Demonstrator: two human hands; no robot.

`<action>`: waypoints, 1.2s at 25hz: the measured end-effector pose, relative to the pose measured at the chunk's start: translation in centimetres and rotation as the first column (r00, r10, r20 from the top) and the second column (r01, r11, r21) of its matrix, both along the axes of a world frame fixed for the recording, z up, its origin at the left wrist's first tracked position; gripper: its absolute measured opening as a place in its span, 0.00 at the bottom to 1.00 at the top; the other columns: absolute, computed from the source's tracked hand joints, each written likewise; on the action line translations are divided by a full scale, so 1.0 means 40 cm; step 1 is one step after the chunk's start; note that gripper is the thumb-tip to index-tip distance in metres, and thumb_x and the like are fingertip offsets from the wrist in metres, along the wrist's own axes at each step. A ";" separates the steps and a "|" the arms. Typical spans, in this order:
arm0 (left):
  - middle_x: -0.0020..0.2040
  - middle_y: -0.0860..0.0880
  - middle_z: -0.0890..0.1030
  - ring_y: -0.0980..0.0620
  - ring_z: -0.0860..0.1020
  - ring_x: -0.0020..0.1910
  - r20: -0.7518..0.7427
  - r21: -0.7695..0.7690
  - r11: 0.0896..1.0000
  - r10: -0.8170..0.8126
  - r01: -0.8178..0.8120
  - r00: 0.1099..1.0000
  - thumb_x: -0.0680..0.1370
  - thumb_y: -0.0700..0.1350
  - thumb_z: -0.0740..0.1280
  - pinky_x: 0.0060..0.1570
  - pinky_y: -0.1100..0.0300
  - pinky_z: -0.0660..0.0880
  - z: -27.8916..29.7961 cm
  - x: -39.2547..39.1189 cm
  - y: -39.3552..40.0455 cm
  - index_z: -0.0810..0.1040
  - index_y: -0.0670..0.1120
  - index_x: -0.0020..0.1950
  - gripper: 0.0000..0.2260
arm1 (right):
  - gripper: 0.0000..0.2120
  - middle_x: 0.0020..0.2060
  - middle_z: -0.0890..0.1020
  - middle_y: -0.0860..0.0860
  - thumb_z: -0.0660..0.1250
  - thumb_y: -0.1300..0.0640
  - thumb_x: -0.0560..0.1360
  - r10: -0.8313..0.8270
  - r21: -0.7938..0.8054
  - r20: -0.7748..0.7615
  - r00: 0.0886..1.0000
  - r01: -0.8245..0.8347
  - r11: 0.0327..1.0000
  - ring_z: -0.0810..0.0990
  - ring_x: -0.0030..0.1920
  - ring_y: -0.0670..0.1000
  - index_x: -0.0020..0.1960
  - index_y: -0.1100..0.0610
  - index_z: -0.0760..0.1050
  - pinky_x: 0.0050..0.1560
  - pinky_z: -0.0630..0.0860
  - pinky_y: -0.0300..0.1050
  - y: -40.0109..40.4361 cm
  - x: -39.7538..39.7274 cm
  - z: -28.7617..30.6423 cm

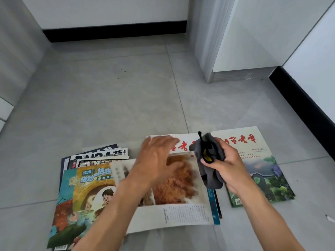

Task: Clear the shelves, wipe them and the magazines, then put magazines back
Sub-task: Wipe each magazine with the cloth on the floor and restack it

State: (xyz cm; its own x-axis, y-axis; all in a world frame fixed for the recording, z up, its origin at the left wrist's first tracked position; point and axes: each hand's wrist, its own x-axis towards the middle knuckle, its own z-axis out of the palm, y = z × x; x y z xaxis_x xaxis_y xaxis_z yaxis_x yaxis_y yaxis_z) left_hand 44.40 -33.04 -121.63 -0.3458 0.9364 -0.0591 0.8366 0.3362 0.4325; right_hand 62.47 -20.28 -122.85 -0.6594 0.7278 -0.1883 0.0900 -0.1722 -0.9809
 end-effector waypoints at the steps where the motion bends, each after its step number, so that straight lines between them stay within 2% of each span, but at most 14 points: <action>1: 0.58 0.53 0.81 0.49 0.77 0.60 0.049 -0.024 0.996 -0.080 0.081 0.996 0.78 0.56 0.68 0.61 0.51 0.70 -0.015 0.011 0.008 0.77 0.54 0.61 0.14 | 0.22 0.48 0.86 0.48 0.71 0.74 0.71 0.026 -0.012 -0.023 0.999 -0.026 1.000 0.84 0.52 0.46 0.56 0.51 0.79 0.50 0.78 0.38 -0.008 -0.001 0.010; 2: 0.48 0.54 0.82 0.49 0.78 0.52 0.133 -0.022 0.993 -0.116 0.120 0.984 0.79 0.54 0.66 0.53 0.53 0.72 -0.029 0.019 0.008 0.77 0.55 0.52 0.05 | 0.22 0.49 0.86 0.48 0.71 0.74 0.71 0.041 -0.004 -0.030 0.999 -0.041 0.999 0.84 0.53 0.46 0.57 0.52 0.79 0.50 0.78 0.38 -0.013 -0.003 0.014; 4: 0.34 0.55 0.77 0.55 0.75 0.37 0.309 0.085 0.994 -0.090 0.066 0.947 0.79 0.50 0.67 0.38 0.57 0.69 -0.059 0.024 -0.014 0.71 0.54 0.39 0.10 | 0.22 0.52 0.86 0.46 0.71 0.71 0.73 0.075 0.051 0.016 0.997 -0.076 0.996 0.83 0.55 0.44 0.59 0.48 0.78 0.53 0.77 0.38 -0.021 -0.005 0.020; 7: 0.36 0.48 0.81 0.60 0.76 0.34 0.567 0.179 0.955 0.095 -0.235 0.818 0.79 0.44 0.69 0.37 0.62 0.73 -0.063 -0.006 -0.055 0.79 0.47 0.42 0.06 | 0.27 0.53 0.84 0.37 0.71 0.68 0.75 0.180 0.161 0.182 0.967 -0.210 0.964 0.80 0.57 0.38 0.61 0.38 0.75 0.54 0.75 0.31 -0.021 0.022 0.005; 8: 0.37 0.50 0.83 0.61 0.78 0.35 0.621 0.172 0.934 0.145 -0.314 0.770 0.78 0.42 0.69 0.37 0.64 0.74 -0.058 -0.024 -0.067 0.81 0.47 0.44 0.04 | 0.28 0.53 0.83 0.34 0.72 0.67 0.75 0.204 0.174 0.251 0.946 -0.251 0.952 0.80 0.57 0.37 0.60 0.35 0.74 0.54 0.76 0.31 -0.021 0.039 -0.005; 11: 0.38 0.57 0.84 0.62 0.79 0.37 0.649 0.101 0.925 0.217 -0.366 0.729 0.78 0.41 0.69 0.39 0.64 0.75 -0.054 -0.049 -0.089 0.82 0.51 0.45 0.06 | 0.26 0.52 0.81 0.30 0.73 0.60 0.75 0.272 0.186 0.372 0.887 -0.358 0.915 0.79 0.56 0.35 0.58 0.30 0.73 0.56 0.78 0.36 -0.032 0.054 -0.013; 14: 0.37 0.54 0.83 0.57 0.79 0.37 0.734 0.066 0.923 0.211 -0.378 0.645 0.79 0.40 0.68 0.41 0.59 0.75 -0.059 -0.030 -0.087 0.83 0.50 0.45 0.06 | 0.23 0.53 0.82 0.34 0.73 0.57 0.76 0.248 0.305 0.329 0.911 -0.351 0.885 0.80 0.56 0.38 0.62 0.33 0.74 0.55 0.79 0.40 -0.025 0.005 0.002; 18: 0.37 0.44 0.81 0.53 0.78 0.38 0.802 0.114 0.874 0.200 -0.472 0.562 0.78 0.39 0.69 0.42 0.55 0.74 -0.039 -0.050 -0.081 0.84 0.45 0.45 0.05 | 0.24 0.57 0.83 0.40 0.73 0.63 0.75 0.223 0.363 0.205 0.953 -0.286 0.887 0.80 0.60 0.42 0.66 0.42 0.76 0.58 0.77 0.40 -0.002 0.008 -0.010; 19: 0.39 0.41 0.82 0.52 0.79 0.38 0.807 0.119 0.876 0.189 -0.468 0.559 0.78 0.40 0.69 0.43 0.55 0.76 -0.029 -0.052 -0.079 0.84 0.45 0.46 0.04 | 0.25 0.57 0.83 0.41 0.73 0.66 0.73 0.178 0.299 0.116 0.977 -0.206 0.932 0.80 0.61 0.43 0.64 0.43 0.77 0.58 0.76 0.38 -0.003 0.024 -0.025; 21: 0.40 0.43 0.83 0.53 0.81 0.39 0.822 0.108 0.865 0.199 -0.490 0.533 0.78 0.39 0.68 0.43 0.55 0.77 -0.022 -0.048 -0.079 0.84 0.45 0.46 0.05 | 0.22 0.54 0.85 0.46 0.73 0.66 0.69 -0.057 -0.013 -0.117 0.991 0.056 0.998 0.81 0.60 0.48 0.57 0.46 0.81 0.56 0.78 0.39 0.002 0.042 -0.053; 23: 0.41 0.47 0.85 0.53 0.82 0.40 0.881 0.067 0.803 0.231 -0.592 0.413 0.78 0.39 0.67 0.43 0.56 0.78 -0.028 -0.042 -0.085 0.84 0.48 0.46 0.07 | 0.18 0.55 0.85 0.53 0.71 0.62 0.68 -0.294 -0.368 -0.238 0.926 0.195 0.909 0.82 0.57 0.54 0.57 0.51 0.81 0.56 0.80 0.46 0.011 0.044 -0.093; 24: 0.43 0.47 0.86 0.52 0.83 0.41 0.909 0.032 0.768 0.243 -0.639 0.337 0.78 0.40 0.67 0.44 0.55 0.78 -0.037 -0.040 -0.089 0.84 0.49 0.47 0.08 | 0.18 0.55 0.84 0.55 0.69 0.62 0.70 -0.349 -0.469 -0.251 0.903 0.202 0.860 0.82 0.55 0.55 0.60 0.55 0.80 0.55 0.80 0.49 0.010 0.041 -0.114; 27: 0.46 0.48 0.86 0.52 0.84 0.44 0.927 -0.047 0.705 0.295 -0.708 0.232 0.79 0.41 0.65 0.47 0.53 0.78 -0.060 -0.019 -0.093 0.84 0.52 0.49 0.09 | 0.15 0.49 0.85 0.56 0.65 0.63 0.72 -0.366 -0.604 -0.211 0.907 0.174 0.778 0.84 0.49 0.55 0.57 0.58 0.79 0.48 0.83 0.48 -0.029 0.022 -0.150; 30: 0.44 0.53 0.86 0.56 0.83 0.44 0.904 -0.126 0.609 0.396 -0.783 0.162 0.79 0.43 0.67 0.49 0.53 0.77 -0.068 -0.005 -0.089 0.83 0.53 0.49 0.06 | 0.17 0.51 0.85 0.56 0.67 0.65 0.71 -0.317 -0.565 -0.166 0.934 0.173 0.807 0.84 0.51 0.56 0.59 0.58 0.79 0.51 0.82 0.49 -0.054 0.007 -0.155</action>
State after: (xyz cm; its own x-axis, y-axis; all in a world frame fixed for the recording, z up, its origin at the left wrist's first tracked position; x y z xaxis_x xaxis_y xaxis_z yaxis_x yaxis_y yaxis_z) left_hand 44.19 -36.60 -124.35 -0.7536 0.4743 -0.4551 -0.3876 0.2385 0.8904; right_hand 62.77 -22.43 -129.07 -0.5486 0.7023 -0.4537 -0.2526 -0.6565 -0.7107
